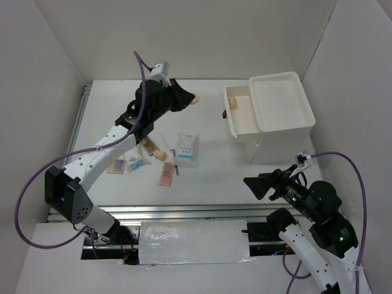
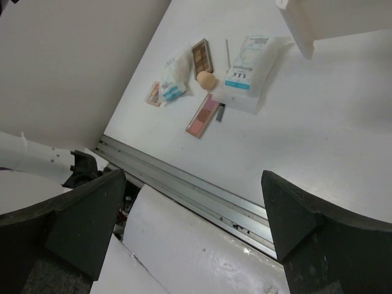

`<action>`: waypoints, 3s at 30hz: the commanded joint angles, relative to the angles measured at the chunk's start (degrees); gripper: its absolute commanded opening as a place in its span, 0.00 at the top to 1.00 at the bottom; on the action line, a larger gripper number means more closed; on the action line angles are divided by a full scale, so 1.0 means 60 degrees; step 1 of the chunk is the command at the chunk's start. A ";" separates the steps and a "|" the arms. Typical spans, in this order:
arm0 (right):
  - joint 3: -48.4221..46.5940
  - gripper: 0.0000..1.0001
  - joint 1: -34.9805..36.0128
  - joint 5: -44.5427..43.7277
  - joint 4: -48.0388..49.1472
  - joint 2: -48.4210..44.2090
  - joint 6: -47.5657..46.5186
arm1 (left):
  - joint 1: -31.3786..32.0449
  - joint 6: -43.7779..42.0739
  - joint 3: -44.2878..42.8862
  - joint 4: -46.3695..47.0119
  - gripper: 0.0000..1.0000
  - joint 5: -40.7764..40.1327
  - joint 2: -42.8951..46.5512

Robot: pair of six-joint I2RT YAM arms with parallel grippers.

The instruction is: Organize the makeup

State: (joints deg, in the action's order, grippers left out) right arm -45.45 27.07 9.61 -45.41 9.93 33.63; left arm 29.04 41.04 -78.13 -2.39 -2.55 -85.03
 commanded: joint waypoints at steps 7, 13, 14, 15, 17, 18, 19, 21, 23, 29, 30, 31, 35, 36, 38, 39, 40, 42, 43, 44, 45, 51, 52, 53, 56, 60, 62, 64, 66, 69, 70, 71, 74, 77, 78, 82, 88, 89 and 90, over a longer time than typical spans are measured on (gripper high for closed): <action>-0.0627 0.00 -0.0029 -0.0312 0.0274 -0.0264 0.0343 | 0.1736 0.0134 -0.3659 0.1572 0.83 0.2372 -0.3315; -0.0862 0.00 -0.0044 -0.0356 0.0112 -0.0249 0.0196 | 0.2104 -0.0204 -0.6123 0.0428 0.34 0.2825 -0.5207; -0.0848 0.00 -0.0029 -0.0385 0.0097 -0.0235 0.0182 | 0.2118 -0.0189 -0.6110 0.0428 0.27 0.2870 -0.5265; -0.0833 0.00 -0.0044 -0.0429 0.0112 -0.0235 0.0167 | 0.2162 -0.0189 -0.6052 0.0544 0.21 0.2856 -0.5252; -0.0818 0.00 -0.0058 -0.0385 0.0112 -0.0191 0.0152 | 0.2177 -0.0305 -0.5935 0.0458 0.06 0.2623 -0.5004; -0.0804 0.00 -0.0030 -0.0342 0.0112 -0.0162 0.0138 | 0.2177 -0.0379 -0.5803 0.0428 0.01 0.2462 -0.4828; -0.0804 0.00 -0.0029 -0.0327 0.0112 -0.0162 0.0123 | 0.2177 -0.0379 -0.5642 0.0225 0.01 0.1924 -0.4827; -0.0804 0.00 -0.0044 -0.0385 0.0097 -0.0147 0.0094 | 0.2163 -0.0701 -0.5188 -0.0229 0.00 0.1059 -0.3923; -0.0804 0.00 -0.0029 -0.0385 0.0126 -0.0176 0.0094 | 0.2148 -0.0731 -0.5026 -0.1324 0.01 -0.0560 -0.3336; -0.0716 0.00 -0.0044 -0.0341 0.0214 -0.0190 0.0064 | 0.2104 0.0524 -0.2738 -0.5001 0.01 -0.5268 -0.0836; -0.0629 0.00 -0.0044 -0.0341 0.0229 -0.0205 0.0079 | 0.1973 0.0775 -0.2160 -0.5209 0.01 -0.6071 -0.0378; -0.0584 0.00 -0.0029 -0.0327 0.0302 -0.0205 0.0079 | 0.1842 0.1024 -0.1545 -0.5400 0.01 -0.6239 0.0033; -0.0408 0.00 -0.0029 -0.0020 0.0521 -0.0103 0.0152 | 0.0977 0.1555 0.1411 -0.5403 0.01 -0.5773 0.2038; -0.0292 0.00 -0.0029 0.0039 0.0580 -0.0074 0.0181 | 0.0700 0.1511 0.1768 -0.5039 0.01 -0.5612 0.2232; -0.0160 0.00 -0.0029 0.0156 0.0829 -0.0059 0.0298 | 0.0406 0.1394 0.2398 -0.4802 0.01 -0.5085 0.2380; -0.0014 0.00 -0.0029 0.0302 0.1004 -0.0059 0.0357 | 0.0216 0.1350 0.2474 -0.4700 0.01 -0.4808 0.2308; 0.0060 0.00 -0.0058 0.0376 0.1092 -0.0059 0.0401 | 0.0171 0.1306 0.2532 -0.4655 0.01 -0.4747 0.2235; 0.0236 0.00 -0.0044 0.0580 0.1224 -0.0030 0.0533 | 0.0083 0.1247 0.2533 -0.4568 0.01 -0.4645 0.1796; 0.0309 0.00 -0.0044 0.0625 0.1327 -0.0015 0.0548 | 0.0082 0.1247 0.2518 -0.4465 0.01 -0.4542 0.1649; 0.0426 0.00 -0.0044 0.0655 0.1357 -0.0030 0.0606 | 0.0068 0.1334 0.2518 -0.4421 0.02 -0.4556 0.1300; 0.0485 0.00 -0.0029 0.0684 0.1444 -0.0030 0.0606 | 0.0082 0.1407 0.2547 -0.4377 0.03 -0.4585 0.1137; 0.0749 0.00 -0.0029 0.0669 0.1504 0.0087 0.0577 | 0.0009 0.1788 0.2680 -0.3849 0.06 -0.4424 -0.0269; 0.0749 0.00 -0.0029 0.0669 0.1504 0.0087 0.0534 | 0.0009 0.1876 0.2607 -0.3791 0.06 -0.4453 -0.0662; 0.0764 0.00 -0.0044 0.0669 0.1504 0.0102 0.0533 | -0.0005 0.1891 0.2606 -0.3704 0.07 -0.4381 -0.0840; 0.0822 0.00 -0.0029 0.0582 0.1489 0.0073 0.0489 | -0.0006 0.2008 0.2606 -0.3469 0.08 -0.4162 -0.1427; 0.0925 0.00 -0.0029 0.0538 0.1489 0.0029 0.0460 | -0.0006 0.2111 0.2694 -0.3103 0.13 -0.3956 -0.1867; 0.0983 0.00 -0.0029 0.0538 0.1518 0.0044 0.0460 | -0.0006 0.2184 0.2680 -0.3030 0.19 -0.3955 -0.2057; 0.0998 0.00 -0.0058 0.0552 0.1518 0.0058 0.0460 | -0.0006 0.2242 0.2650 -0.3014 0.24 -0.3955 -0.2262; 0.0998 0.00 -0.0044 0.0552 0.1504 0.0044 0.0460 | -0.0006 0.2243 0.2577 -0.3029 0.23 -0.3955 -0.2481; 0.0969 0.00 -0.0030 0.0479 0.1431 0.0000 0.0416 | -0.0006 0.2286 0.2533 -0.3044 0.21 -0.3926 -0.2775; 0.0969 0.00 -0.0029 0.0450 0.1387 -0.0029 0.0416 | -0.0006 0.2287 0.2547 -0.3014 0.22 -0.3897 -0.2805; 0.0954 0.00 -0.0029 0.0421 0.1372 -0.0030 0.0402 | -0.0006 0.2316 0.2649 -0.2942 0.23 -0.3868 -0.2820; 0.0940 0.00 -0.0029 0.0391 0.1342 -0.0059 0.0401 | -0.0006 0.2403 0.2782 -0.2882 0.49 -0.3867 -0.2718; 0.0866 0.00 -0.0044 0.0391 0.1284 -0.0059 0.0387 | 0.0009 0.2448 0.2753 -0.3145 0.75 -0.3985 -0.2353; 0.0852 0.00 -0.0029 0.0377 0.1269 -0.0059 0.0387 | 0.0082 0.2462 0.2753 -0.3335 0.79 -0.4043 -0.2163; 0.0851 0.00 -0.0029 0.0333 0.1298 -0.0059 0.0387 | 0.0623 0.2434 0.2476 -0.4052 0.84 -0.4904 -0.0555; 0.0779 0.00 -0.0044 0.0289 0.1401 0.0014 0.0431 | 0.1634 0.0388 0.1831 -0.1969 0.83 -0.3495 0.1221; 0.0735 0.00 -0.0044 0.0245 0.1415 0.0014 0.0445 | 0.1722 0.0194 0.1757 -0.1394 0.82 -0.3008 0.1296; 0.0662 0.00 -0.0015 0.0216 0.1387 0.0000 0.0445 | 0.1738 0.0090 0.1641 -0.0982 0.80 -0.2554 0.1296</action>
State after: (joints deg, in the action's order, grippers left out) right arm -39.75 27.07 11.99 -39.40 9.85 36.58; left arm 38.83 47.77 -65.58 -19.22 -25.06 -78.67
